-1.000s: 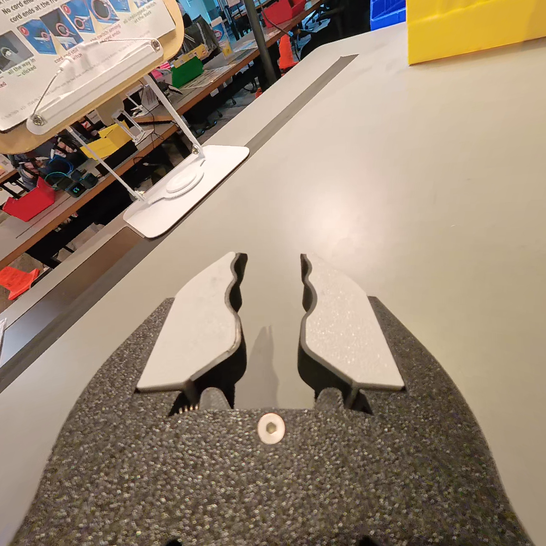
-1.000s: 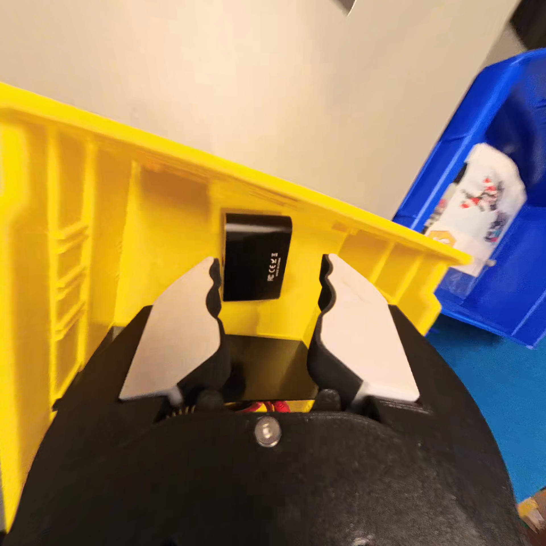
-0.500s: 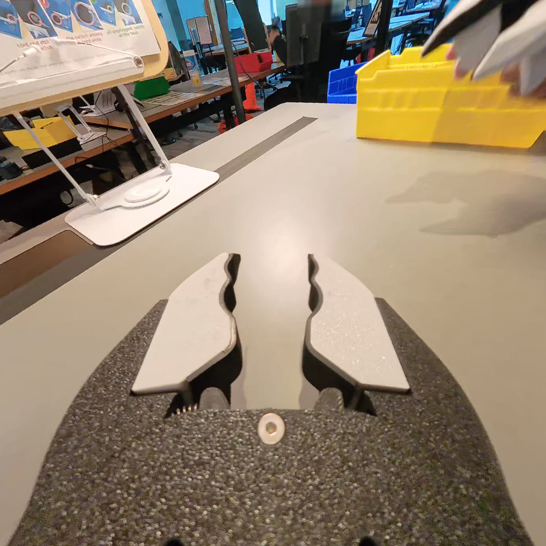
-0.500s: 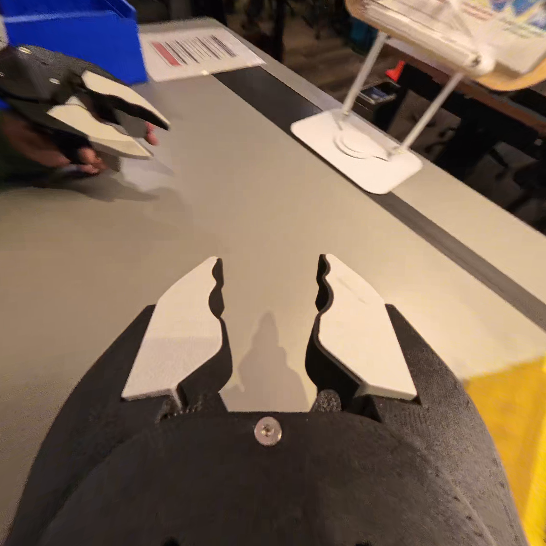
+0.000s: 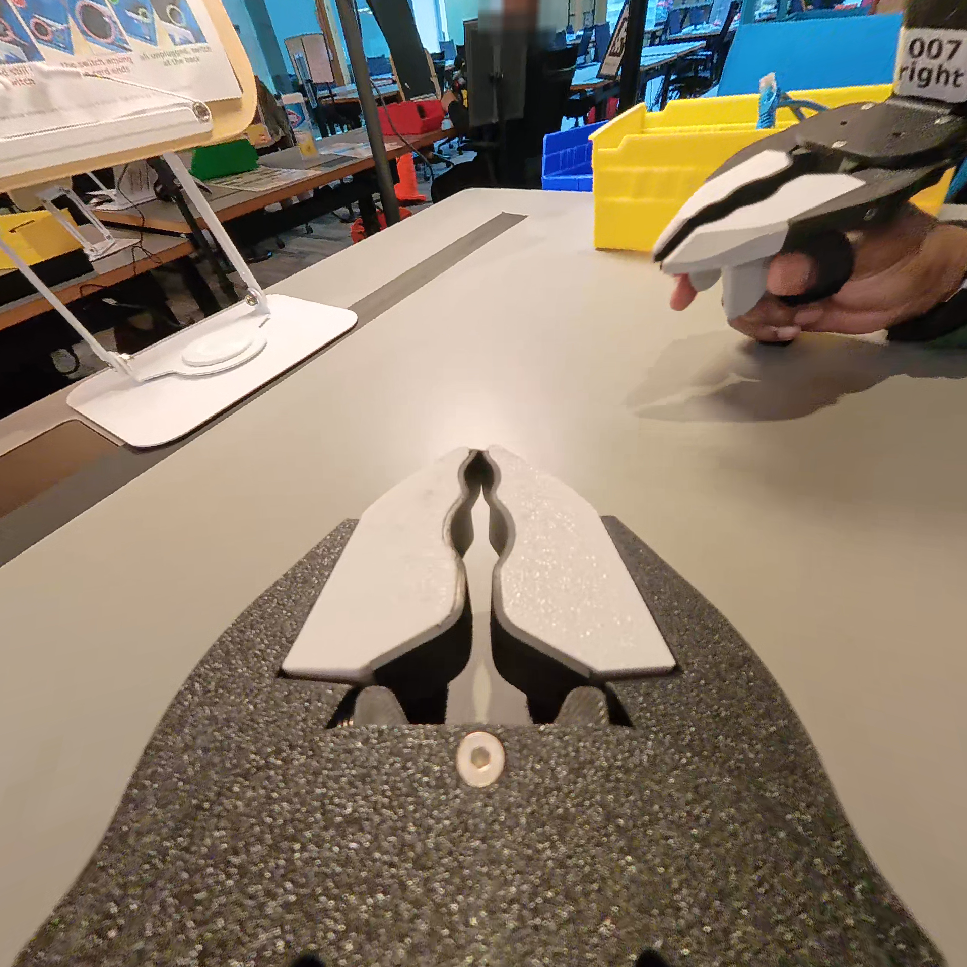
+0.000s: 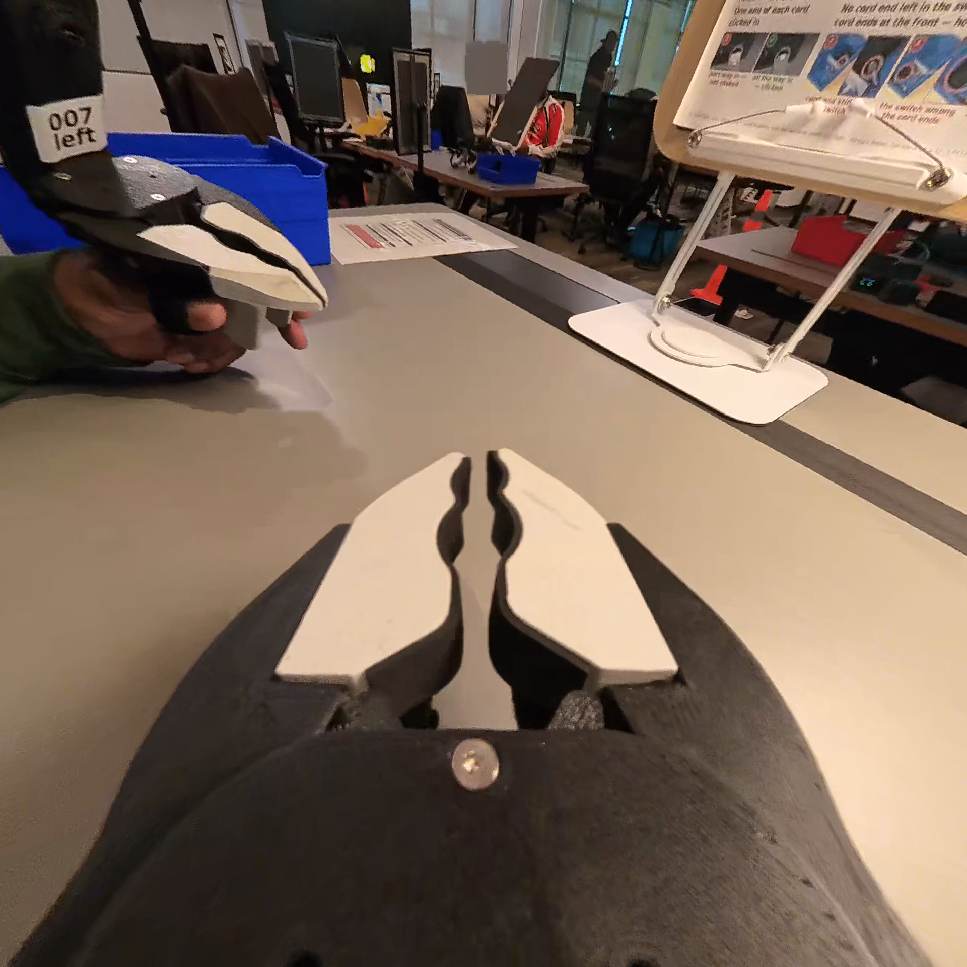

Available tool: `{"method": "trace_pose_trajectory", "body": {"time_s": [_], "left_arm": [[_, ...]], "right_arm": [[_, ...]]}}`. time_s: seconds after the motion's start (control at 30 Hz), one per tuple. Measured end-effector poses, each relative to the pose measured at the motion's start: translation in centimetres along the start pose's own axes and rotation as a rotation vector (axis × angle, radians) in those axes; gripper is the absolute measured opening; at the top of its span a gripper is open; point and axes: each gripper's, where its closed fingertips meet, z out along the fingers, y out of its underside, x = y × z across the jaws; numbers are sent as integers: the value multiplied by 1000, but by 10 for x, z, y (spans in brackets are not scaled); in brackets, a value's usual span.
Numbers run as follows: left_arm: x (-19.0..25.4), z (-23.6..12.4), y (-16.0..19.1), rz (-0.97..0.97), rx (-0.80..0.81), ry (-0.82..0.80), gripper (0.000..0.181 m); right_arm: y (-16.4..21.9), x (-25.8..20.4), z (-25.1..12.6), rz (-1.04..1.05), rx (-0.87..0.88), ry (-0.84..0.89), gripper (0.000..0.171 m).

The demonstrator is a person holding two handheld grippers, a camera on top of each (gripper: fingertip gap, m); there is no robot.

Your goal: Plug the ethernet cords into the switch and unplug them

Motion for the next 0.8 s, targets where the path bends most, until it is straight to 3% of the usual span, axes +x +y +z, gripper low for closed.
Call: {"method": "trace_pose_trajectory", "body": {"time_s": [0.03, 0.37, 0.8], "left_arm": [[0, 1, 1, 6, -5, -3, 0], [6, 1, 3, -12, -19, 62, 0], [-15, -10, 3, -178, 4, 24, 0]], "right_arm": [[0, -2, -1, 3, 1, -20, 0], [-1, 4, -3, 152, 17, -114, 0], [-2, 2, -25, 199, 57, -45, 0]]}}
